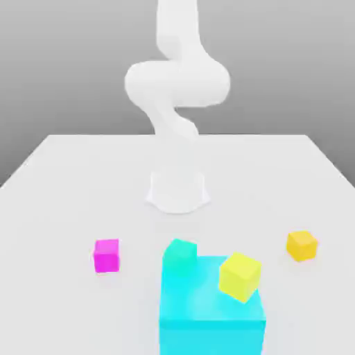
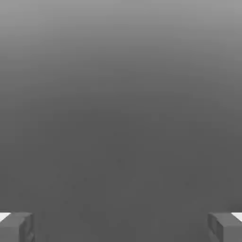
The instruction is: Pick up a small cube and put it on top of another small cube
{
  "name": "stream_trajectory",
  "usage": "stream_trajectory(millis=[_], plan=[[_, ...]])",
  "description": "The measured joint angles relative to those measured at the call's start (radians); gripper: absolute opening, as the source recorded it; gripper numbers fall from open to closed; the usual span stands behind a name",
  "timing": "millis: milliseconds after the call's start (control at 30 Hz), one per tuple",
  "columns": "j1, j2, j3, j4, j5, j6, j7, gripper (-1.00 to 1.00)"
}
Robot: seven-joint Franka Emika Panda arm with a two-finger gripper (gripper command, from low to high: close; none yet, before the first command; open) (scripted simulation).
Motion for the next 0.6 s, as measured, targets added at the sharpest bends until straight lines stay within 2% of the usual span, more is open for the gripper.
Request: stream_trajectory(millis=[500,567,600], plan=[[-0.137,0.44,-0.273,-0.512,-0.149,0.396,-0.336,0.0],[-0.148,0.548,-0.324,-0.578,-0.138,0.484,-0.414,0.0],[-0.139,0.63,-0.34,-0.598,-0.072,0.546,-0.49,0.0]])
